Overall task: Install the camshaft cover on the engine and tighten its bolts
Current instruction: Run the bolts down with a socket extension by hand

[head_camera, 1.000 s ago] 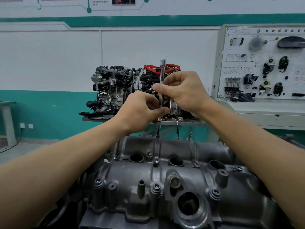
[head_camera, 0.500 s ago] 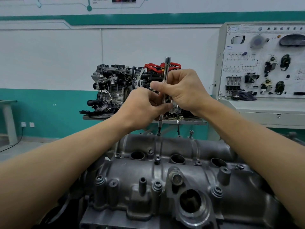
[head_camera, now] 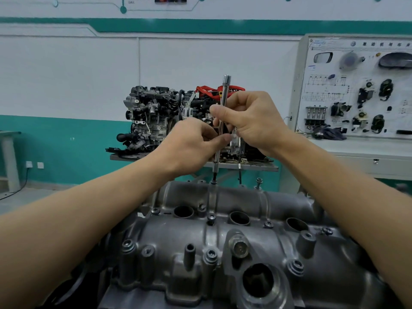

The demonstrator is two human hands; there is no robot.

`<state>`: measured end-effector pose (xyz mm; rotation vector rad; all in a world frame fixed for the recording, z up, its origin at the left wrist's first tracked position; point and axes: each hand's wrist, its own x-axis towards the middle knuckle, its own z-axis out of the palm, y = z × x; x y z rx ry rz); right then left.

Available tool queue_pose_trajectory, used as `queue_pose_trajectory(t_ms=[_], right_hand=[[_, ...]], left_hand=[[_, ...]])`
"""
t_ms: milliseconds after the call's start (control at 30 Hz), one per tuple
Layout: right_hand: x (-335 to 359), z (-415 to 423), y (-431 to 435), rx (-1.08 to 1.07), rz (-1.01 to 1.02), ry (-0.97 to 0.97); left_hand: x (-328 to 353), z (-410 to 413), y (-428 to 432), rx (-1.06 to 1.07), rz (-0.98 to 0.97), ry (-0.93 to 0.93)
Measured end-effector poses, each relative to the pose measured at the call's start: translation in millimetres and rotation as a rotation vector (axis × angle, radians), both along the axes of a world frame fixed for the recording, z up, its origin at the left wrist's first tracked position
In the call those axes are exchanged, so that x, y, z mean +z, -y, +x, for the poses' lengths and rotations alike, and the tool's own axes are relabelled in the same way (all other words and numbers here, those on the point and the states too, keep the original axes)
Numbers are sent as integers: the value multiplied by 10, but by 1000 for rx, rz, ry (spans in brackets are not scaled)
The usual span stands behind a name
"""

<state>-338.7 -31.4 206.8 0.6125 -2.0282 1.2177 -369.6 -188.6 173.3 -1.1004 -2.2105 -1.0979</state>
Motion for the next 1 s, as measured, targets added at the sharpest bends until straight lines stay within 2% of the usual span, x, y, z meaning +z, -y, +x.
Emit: queue_pose_trajectory(t_ms=[133,233,400,533,833,1000], right_hand=[[-26,-51,17,-76,-69,-41],[-30,-46,11,-36,-87,43],[22,32,-28,64,-4,144],[8,56,-5,83,-10,85],[12,37,68,-44,13,-32],[-5,2,28,-291,-6,-196]], left_hand=[[-2,-21,3,-7,99,-18],[-8,-30,-16,-43,61,10],[12,-51,-2,-87,-38,34],[-24,-47,-30,-80,-32,23],[-20,-33,-6,-26,89,-16],[-32,-44,-39,-30,57,-63]])
